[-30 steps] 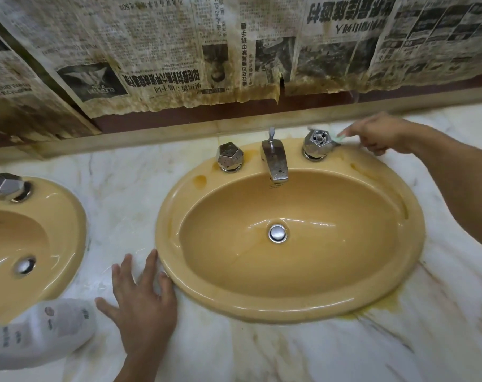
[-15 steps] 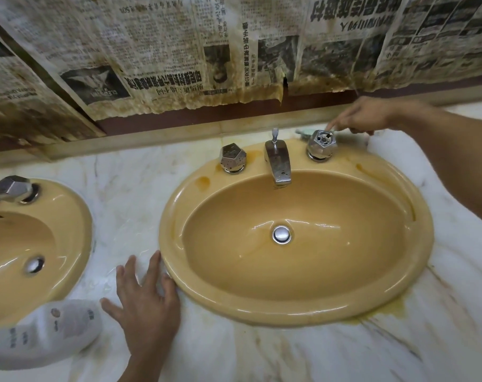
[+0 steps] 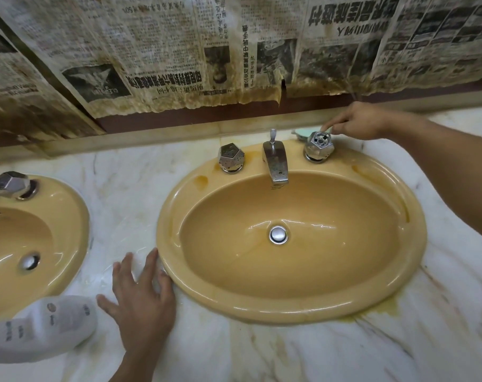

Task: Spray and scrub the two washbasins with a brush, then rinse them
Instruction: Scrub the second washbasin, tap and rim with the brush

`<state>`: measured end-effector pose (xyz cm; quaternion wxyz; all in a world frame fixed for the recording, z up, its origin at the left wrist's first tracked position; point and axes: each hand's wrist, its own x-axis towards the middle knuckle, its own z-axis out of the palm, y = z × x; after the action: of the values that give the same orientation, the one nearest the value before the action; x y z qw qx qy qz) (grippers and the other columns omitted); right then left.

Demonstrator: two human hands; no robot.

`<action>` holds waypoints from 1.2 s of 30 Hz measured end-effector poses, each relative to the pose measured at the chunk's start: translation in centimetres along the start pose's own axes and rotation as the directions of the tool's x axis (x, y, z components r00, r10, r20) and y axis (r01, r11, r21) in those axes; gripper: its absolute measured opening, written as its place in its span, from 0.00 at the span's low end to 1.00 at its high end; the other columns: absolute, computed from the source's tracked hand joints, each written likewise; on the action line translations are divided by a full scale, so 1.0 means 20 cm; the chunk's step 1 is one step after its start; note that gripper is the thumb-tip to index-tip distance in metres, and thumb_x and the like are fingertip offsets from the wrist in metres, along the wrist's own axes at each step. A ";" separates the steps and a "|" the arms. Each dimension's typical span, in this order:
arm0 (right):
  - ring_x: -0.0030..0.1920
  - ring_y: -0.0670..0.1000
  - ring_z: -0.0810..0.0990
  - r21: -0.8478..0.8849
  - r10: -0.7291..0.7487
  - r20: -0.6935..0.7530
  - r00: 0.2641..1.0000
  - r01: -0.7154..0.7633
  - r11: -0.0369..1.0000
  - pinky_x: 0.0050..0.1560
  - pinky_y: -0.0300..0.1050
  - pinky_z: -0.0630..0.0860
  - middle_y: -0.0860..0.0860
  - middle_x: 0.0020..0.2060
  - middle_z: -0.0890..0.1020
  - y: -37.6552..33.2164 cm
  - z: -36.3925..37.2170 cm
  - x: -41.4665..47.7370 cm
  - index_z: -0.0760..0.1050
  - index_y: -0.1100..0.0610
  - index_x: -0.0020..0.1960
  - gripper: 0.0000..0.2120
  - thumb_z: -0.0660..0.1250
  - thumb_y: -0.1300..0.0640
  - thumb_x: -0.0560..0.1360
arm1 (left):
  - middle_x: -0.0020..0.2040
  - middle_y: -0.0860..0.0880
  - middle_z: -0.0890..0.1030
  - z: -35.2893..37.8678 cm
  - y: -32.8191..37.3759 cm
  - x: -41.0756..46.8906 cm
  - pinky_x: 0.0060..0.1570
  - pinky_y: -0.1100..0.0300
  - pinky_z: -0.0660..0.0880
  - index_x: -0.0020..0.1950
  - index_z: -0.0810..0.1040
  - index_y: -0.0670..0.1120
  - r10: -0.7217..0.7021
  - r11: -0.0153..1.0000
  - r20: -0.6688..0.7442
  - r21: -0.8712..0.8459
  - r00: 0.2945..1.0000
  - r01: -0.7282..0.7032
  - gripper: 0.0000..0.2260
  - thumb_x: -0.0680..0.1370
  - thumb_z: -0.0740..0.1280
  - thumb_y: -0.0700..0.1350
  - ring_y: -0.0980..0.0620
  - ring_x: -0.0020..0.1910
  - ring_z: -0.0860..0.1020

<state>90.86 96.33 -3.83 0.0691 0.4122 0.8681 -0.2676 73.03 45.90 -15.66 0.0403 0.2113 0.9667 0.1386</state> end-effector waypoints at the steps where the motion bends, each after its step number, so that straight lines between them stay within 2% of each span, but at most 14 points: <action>1: 0.62 0.55 0.77 0.030 0.028 -0.001 1.000 -0.028 0.999 0.65 0.48 0.71 0.53 0.65 0.81 0.04 0.00 -0.03 0.83 0.48 0.63 0.12 0.66 0.55 0.82 | 0.80 0.49 0.59 0.00 0.00 0.00 0.75 0.32 0.43 0.76 0.70 0.62 -0.001 1.000 0.001 -0.001 1.000 0.001 0.24 0.81 0.50 0.60 0.49 0.82 0.51; 3: 0.52 0.57 0.80 0.089 0.094 -0.006 0.996 -0.093 0.992 0.50 0.50 0.78 0.56 0.59 0.83 0.12 0.00 -0.14 0.83 0.45 0.60 0.11 0.66 0.56 0.82 | 0.80 0.49 0.59 0.00 0.00 0.00 0.75 0.32 0.42 0.76 0.70 0.62 -0.002 1.000 0.004 -0.006 1.000 0.002 0.24 0.81 0.50 0.60 0.49 0.82 0.51; 5: 0.45 0.56 0.78 0.134 0.153 -0.039 0.987 -0.147 0.980 0.37 0.47 0.77 0.57 0.56 0.83 0.17 0.02 -0.26 0.83 0.44 0.57 0.10 0.67 0.56 0.81 | 0.80 0.49 0.60 0.00 0.00 0.00 0.75 0.31 0.43 0.76 0.70 0.62 -0.001 1.000 0.003 -0.010 1.000 0.001 0.24 0.81 0.51 0.59 0.49 0.82 0.51; 7: 0.47 0.54 0.77 0.107 0.180 -0.077 0.981 -0.172 0.979 0.42 0.43 0.74 0.56 0.60 0.83 0.20 0.06 -0.39 0.84 0.46 0.58 0.10 0.68 0.55 0.80 | 0.80 0.48 0.60 0.00 0.00 0.00 0.75 0.31 0.43 0.76 0.70 0.61 0.002 1.000 -0.003 -0.011 1.000 -0.002 0.24 0.81 0.51 0.59 0.48 0.82 0.52; 9: 0.58 0.57 0.78 0.096 0.206 -0.138 0.969 -0.194 0.976 0.52 0.45 0.72 0.56 0.64 0.81 0.18 0.16 -0.53 0.84 0.47 0.60 0.11 0.67 0.54 0.80 | 0.80 0.48 0.60 0.00 0.00 0.00 0.75 0.30 0.44 0.76 0.70 0.61 0.007 1.000 -0.009 -0.010 1.000 -0.007 0.24 0.81 0.51 0.59 0.48 0.82 0.52; 11: 0.63 0.61 0.77 0.152 0.224 -0.215 0.951 -0.194 0.969 0.58 0.48 0.72 0.56 0.63 0.82 0.12 0.28 -0.63 0.84 0.47 0.61 0.12 0.67 0.54 0.80 | 0.80 0.48 0.60 -0.01 0.00 0.00 0.75 0.31 0.43 0.76 0.71 0.60 0.010 1.000 -0.010 -0.013 1.000 -0.010 0.25 0.81 0.50 0.60 0.48 0.82 0.52; 14: 0.59 0.65 0.78 0.126 0.242 -0.322 0.915 -0.211 0.969 0.56 0.54 0.76 0.61 0.56 0.83 0.00 0.42 -0.64 0.84 0.50 0.58 0.11 0.65 0.54 0.79 | 0.80 0.48 0.60 -0.01 0.00 0.00 0.75 0.31 0.43 0.76 0.71 0.60 0.014 1.000 -0.011 -0.012 1.000 -0.014 0.25 0.81 0.49 0.62 0.48 0.82 0.52; 17: 0.53 0.65 0.79 0.056 0.168 -0.282 0.945 -0.158 0.986 0.52 0.56 0.79 0.60 0.48 0.83 -0.10 0.45 -0.62 0.83 0.50 0.55 0.12 0.63 0.52 0.78 | 0.80 0.48 0.60 -0.01 0.00 0.00 0.75 0.31 0.44 0.76 0.71 0.60 0.018 1.000 -0.012 0.004 1.000 -0.018 0.26 0.81 0.48 0.63 0.48 0.82 0.52; 20: 0.53 0.64 0.77 0.060 0.128 -0.245 0.961 -0.117 0.991 0.49 0.55 0.78 0.59 0.45 0.82 -0.21 0.46 -0.63 0.82 0.48 0.56 0.12 0.62 0.52 0.79 | 0.80 0.48 0.60 0.00 0.00 0.00 0.75 0.30 0.44 0.76 0.71 0.60 0.022 1.000 -0.013 0.009 1.000 -0.022 0.26 0.81 0.48 0.63 0.48 0.82 0.52; 25: 0.51 0.61 0.78 0.210 0.083 -0.419 0.904 0.007 0.978 0.50 0.55 0.79 0.57 0.47 0.85 -0.39 0.39 -0.62 0.83 0.50 0.57 0.13 0.62 0.53 0.79 | 0.79 0.48 0.61 -0.01 0.01 -0.01 0.75 0.32 0.44 0.75 0.71 0.61 0.025 1.000 -0.027 0.010 0.999 -0.025 0.25 0.82 0.47 0.63 0.48 0.82 0.53; 28: 0.53 0.58 0.78 0.104 0.006 -0.333 0.943 0.031 0.994 0.52 0.55 0.79 0.54 0.53 0.84 -0.47 0.30 -0.53 0.83 0.47 0.60 0.15 0.61 0.53 0.79 | 0.79 0.47 0.61 -0.01 0.00 -0.01 0.75 0.32 0.44 0.75 0.71 0.61 0.027 1.000 -0.028 0.003 0.999 -0.027 0.25 0.82 0.47 0.63 0.48 0.82 0.52; 32: 0.54 0.55 0.79 -0.070 -0.147 -0.134 0.980 0.139 0.988 0.54 0.53 0.79 0.49 0.60 0.83 -0.50 0.18 -0.50 0.82 0.45 0.62 0.15 0.63 0.52 0.80 | 0.79 0.47 0.61 -0.01 -0.01 -0.01 0.75 0.31 0.43 0.75 0.71 0.61 0.028 1.000 -0.035 -0.013 0.999 -0.029 0.24 0.82 0.48 0.62 0.48 0.82 0.52; 35: 0.55 0.49 0.77 -0.190 -0.272 0.049 0.961 0.277 0.942 0.55 0.49 0.76 0.46 0.61 0.83 -0.47 0.10 -0.56 0.82 0.44 0.62 0.13 0.65 0.48 0.80 | 0.79 0.48 0.61 -0.01 -0.01 -0.01 0.75 0.31 0.43 0.75 0.71 0.61 0.026 0.999 -0.031 -0.028 0.999 -0.027 0.24 0.82 0.49 0.62 0.49 0.82 0.52; 36: 0.54 0.48 0.77 -0.211 -0.294 0.067 0.954 0.301 0.930 0.55 0.48 0.75 0.46 0.61 0.83 -0.47 0.09 -0.57 0.82 0.43 0.62 0.13 0.65 0.48 0.80 | 0.79 0.48 0.61 -0.01 -0.01 -0.01 0.75 0.31 0.43 0.75 0.71 0.61 0.025 0.999 -0.028 -0.025 0.999 -0.025 0.24 0.82 0.48 0.62 0.49 0.82 0.51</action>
<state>91.04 82.77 2.35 0.0875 0.2612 0.9434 -0.1849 73.08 45.67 -15.55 0.0280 0.2209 0.9626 0.1542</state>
